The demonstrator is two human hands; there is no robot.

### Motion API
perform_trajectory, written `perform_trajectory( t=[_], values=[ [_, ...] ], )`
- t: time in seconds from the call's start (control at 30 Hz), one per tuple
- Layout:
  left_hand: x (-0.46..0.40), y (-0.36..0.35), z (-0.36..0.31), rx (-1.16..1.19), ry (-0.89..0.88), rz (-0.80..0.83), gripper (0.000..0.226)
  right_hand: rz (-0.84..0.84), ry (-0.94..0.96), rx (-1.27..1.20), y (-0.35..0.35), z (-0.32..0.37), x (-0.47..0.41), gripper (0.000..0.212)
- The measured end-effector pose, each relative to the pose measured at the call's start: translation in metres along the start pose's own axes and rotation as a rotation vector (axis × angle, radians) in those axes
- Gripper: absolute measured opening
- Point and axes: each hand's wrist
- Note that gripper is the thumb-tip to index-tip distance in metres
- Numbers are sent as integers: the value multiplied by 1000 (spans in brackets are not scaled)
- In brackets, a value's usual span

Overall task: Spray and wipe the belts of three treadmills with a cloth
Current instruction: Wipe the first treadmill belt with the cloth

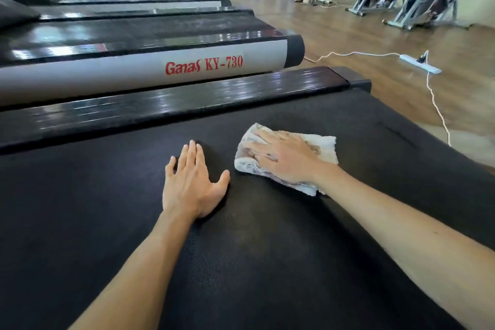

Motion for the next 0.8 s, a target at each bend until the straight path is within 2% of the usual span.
perform_trajectory(
  t=[0.1, 0.23, 0.37, 0.43, 0.5, 0.63, 0.67, 0.73, 0.8],
  values=[
    [1, -1, 2, 2, -5, 0, 93, 34, 6, -37, 0, -28, 31, 53],
    [0, -3, 2, 6, -18, -24, 93, -10, -158, 10, 8, -53, -11, 33],
    [-3, -3, 3, 22, -25, -37, 94, 28, -317, -29, 8, -41, -81, 49],
    [-3, -3, 4, 30, -30, -48, 94, 18, -299, -26, 2, -25, -99, 51],
    [-3, -4, 4, 33, -36, -41, 95, 5, -198, 4, -1, -10, -95, 45],
    [-2, -4, 4, 16, -36, -45, 94, -18, 70, -36, 2, -20, -39, 41],
    [-2, -4, 3, 14, -37, -46, 94, -7, 85, -50, 3, -30, -24, 43],
    [-2, -5, 3, 12, -40, -43, 94, -6, 10, -59, 3, -55, -11, 45],
    [-2, -6, 3, 8, -40, -48, 97, 3, -172, -47, 9, -67, -19, 43]
  ],
)
Point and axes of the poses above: each hand's wrist, its own x-axis away from the middle knuckle, its own y-axis out of the back of the hand, z = x × y, and after that the axes turned 10 degrees about x, right-handed
